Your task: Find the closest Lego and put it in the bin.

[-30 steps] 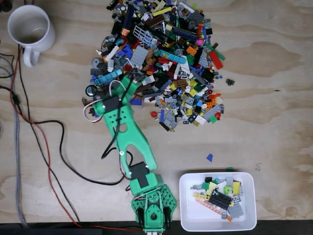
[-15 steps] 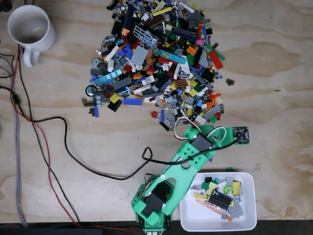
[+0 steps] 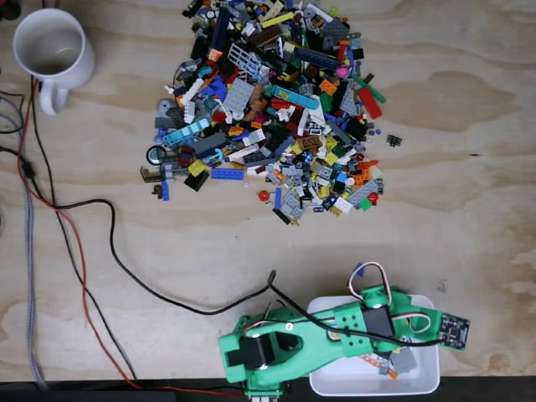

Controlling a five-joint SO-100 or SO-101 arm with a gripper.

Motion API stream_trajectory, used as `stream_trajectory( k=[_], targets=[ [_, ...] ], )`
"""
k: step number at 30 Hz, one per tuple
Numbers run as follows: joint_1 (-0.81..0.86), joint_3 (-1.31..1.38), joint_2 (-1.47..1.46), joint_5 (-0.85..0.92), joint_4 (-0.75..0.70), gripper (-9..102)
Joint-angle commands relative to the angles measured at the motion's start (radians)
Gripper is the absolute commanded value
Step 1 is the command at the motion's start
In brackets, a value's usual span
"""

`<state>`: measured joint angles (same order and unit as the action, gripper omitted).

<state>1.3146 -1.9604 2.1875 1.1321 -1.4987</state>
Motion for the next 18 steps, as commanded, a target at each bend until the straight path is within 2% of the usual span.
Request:
stream_trajectory(
  k=[1,4,8,11,13,18],
  targets=[
    [0.117,-0.064,0.106,0.204,0.006,0],
    [0.107,-0.114,0.135,0.258,0.011,7],
    [0.083,-0.117,0.144,0.218,0.048,20],
    [0.060,-0.117,0.146,0.199,0.077,20],
    [0.000,-0.110,0.147,0.184,0.126,16],
    [-0.380,-0.063,0.144,0.175,0.265,6]
  ],
)
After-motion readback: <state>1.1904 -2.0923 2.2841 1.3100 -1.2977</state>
